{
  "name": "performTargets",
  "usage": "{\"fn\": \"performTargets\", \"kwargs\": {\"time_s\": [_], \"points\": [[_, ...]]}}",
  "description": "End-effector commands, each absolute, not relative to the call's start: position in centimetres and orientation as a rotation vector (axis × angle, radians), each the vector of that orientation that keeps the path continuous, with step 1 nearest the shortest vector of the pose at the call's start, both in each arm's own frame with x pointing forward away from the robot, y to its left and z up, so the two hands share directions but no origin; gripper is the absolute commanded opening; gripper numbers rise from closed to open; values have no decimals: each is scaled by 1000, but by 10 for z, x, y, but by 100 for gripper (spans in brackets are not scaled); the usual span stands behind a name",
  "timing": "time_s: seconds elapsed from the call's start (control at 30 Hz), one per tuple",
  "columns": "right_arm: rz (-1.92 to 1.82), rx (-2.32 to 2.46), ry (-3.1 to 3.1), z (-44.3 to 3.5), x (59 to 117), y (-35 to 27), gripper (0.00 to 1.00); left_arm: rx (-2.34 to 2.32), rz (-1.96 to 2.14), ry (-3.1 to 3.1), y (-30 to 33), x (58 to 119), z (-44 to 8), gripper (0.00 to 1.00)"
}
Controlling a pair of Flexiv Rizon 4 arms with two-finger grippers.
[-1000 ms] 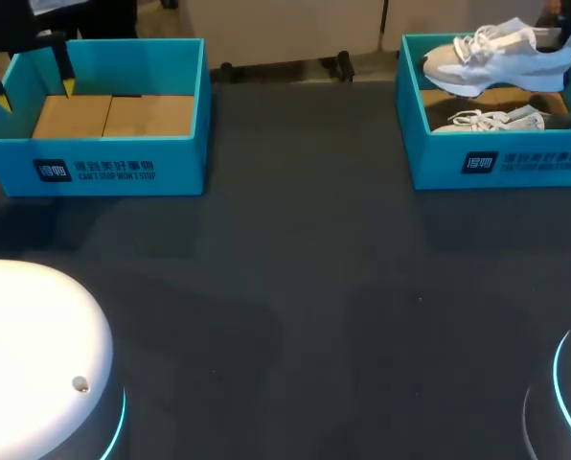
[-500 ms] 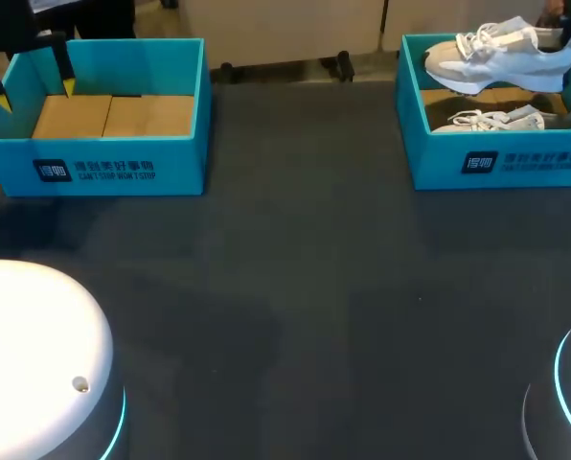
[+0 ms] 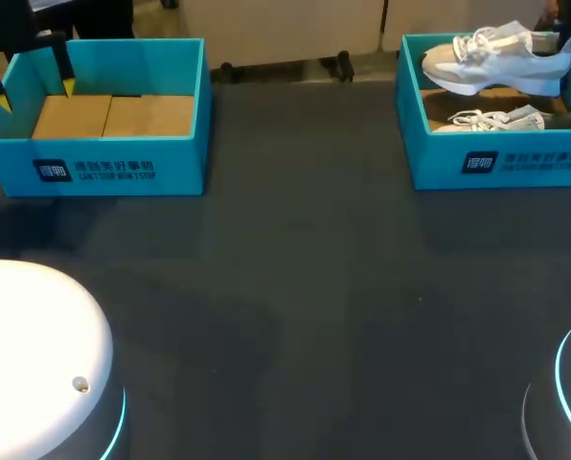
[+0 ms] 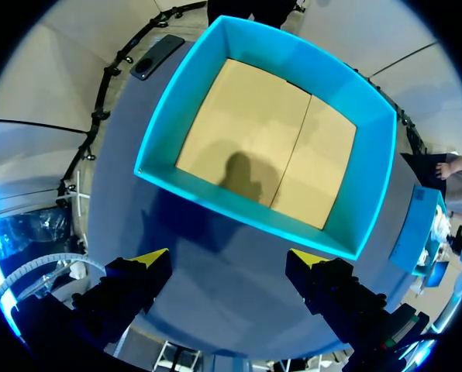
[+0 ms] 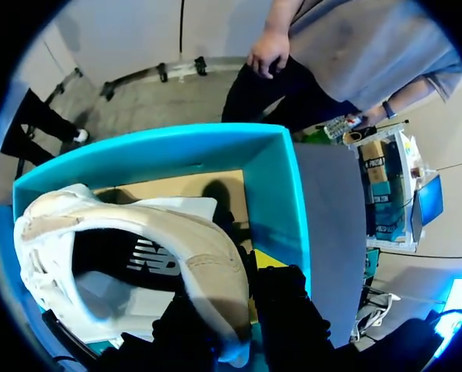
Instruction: Take the shoe out of the shoebox, open the shoe tongue, remove and reinsert the insole, then place the shoe into the shoebox
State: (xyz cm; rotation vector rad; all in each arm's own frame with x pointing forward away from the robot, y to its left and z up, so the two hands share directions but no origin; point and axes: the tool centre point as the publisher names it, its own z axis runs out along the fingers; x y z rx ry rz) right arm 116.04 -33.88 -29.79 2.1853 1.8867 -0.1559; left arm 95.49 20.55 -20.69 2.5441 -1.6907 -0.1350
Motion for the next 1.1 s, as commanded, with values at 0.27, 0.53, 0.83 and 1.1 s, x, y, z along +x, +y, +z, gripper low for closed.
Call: {"fn": "performTargets", "kwargs": {"time_s": [0.27,0.53,0.83,1.1], "points": [[-179,2212,1907,-317,1166,-346,0,2544,-138,-1692,206,955,-206,100],[-176,2207,1942,-331,1160,-351,0,2544,-138,-1692,206,955,-206,100],[-159,2202,1960,-342,1155,-356,0,2544,-138,-1692,206,955,-206,100],[-161,2173,1979,-345,1169,-359,0,2544,-138,-1692,206,955,-206,100]]}}
